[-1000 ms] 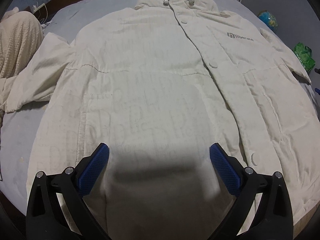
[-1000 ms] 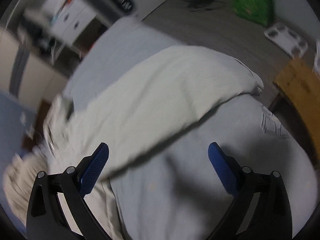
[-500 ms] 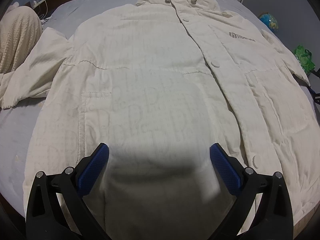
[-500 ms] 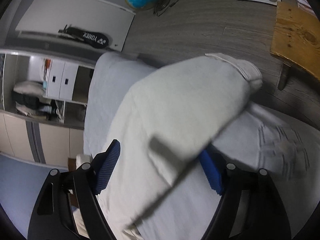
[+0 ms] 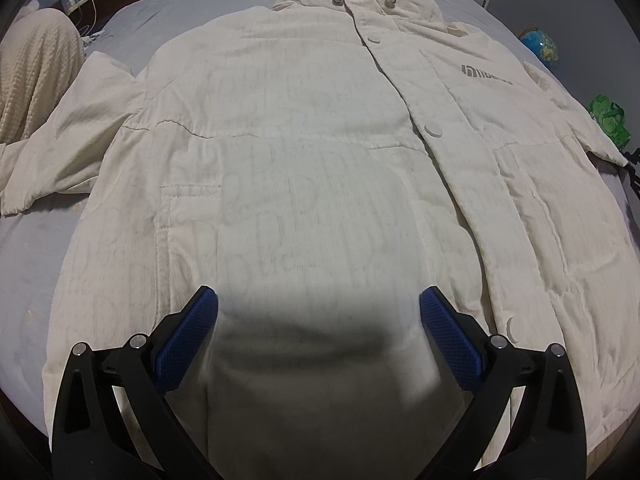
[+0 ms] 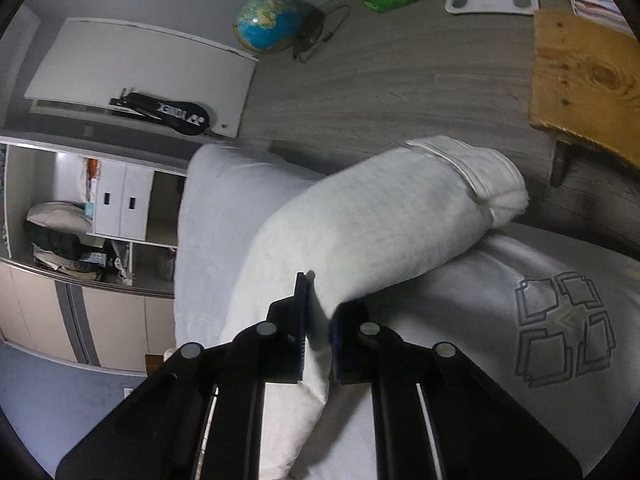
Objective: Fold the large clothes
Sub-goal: 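Grasp the cream jacket sleeve cuff with the right gripper, then fold the held sleeve across the jacket body and release with the right gripper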
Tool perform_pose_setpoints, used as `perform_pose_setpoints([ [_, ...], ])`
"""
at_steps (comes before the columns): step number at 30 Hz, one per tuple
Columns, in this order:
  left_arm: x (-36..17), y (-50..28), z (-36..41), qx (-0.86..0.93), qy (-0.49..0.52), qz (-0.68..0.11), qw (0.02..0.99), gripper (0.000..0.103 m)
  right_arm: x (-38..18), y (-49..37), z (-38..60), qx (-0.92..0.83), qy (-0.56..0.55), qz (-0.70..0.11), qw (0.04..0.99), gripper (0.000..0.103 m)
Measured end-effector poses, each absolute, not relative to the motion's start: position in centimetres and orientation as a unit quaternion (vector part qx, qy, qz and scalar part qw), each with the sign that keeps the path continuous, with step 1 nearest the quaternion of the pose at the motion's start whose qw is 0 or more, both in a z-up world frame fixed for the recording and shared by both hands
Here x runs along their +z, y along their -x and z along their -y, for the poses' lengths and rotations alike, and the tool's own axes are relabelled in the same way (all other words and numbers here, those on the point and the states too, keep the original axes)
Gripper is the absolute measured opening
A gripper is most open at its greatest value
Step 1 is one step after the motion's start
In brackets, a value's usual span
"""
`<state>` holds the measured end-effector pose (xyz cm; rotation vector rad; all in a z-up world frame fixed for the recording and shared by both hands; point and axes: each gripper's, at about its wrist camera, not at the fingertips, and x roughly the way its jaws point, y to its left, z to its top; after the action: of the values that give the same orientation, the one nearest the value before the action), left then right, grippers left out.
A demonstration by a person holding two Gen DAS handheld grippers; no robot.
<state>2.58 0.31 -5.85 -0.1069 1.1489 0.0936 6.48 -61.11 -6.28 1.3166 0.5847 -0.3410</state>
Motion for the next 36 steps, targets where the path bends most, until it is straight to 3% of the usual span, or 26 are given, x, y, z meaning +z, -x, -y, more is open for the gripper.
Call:
perform_pose_setpoints([
  [10,-5.1,-2.3,-1.2,0.041,0.096,-0.513,0.852,0.096,3.1,-8.6,57.0,-0.085,-0.547,-0.24,0.798,0.004],
  [18,-4.4,-2.5,-2.0,0.03,0.135,-0.493,0.859,0.096,9.3,-11.7,48.5,-0.001,-0.496,-0.258,0.829,0.003],
  [36,-3.8,-2.2,-3.9,0.021,0.205,-0.458,0.865,0.096,10.3,-15.5,26.2,0.14,-0.397,-0.35,0.837,0.003],
])
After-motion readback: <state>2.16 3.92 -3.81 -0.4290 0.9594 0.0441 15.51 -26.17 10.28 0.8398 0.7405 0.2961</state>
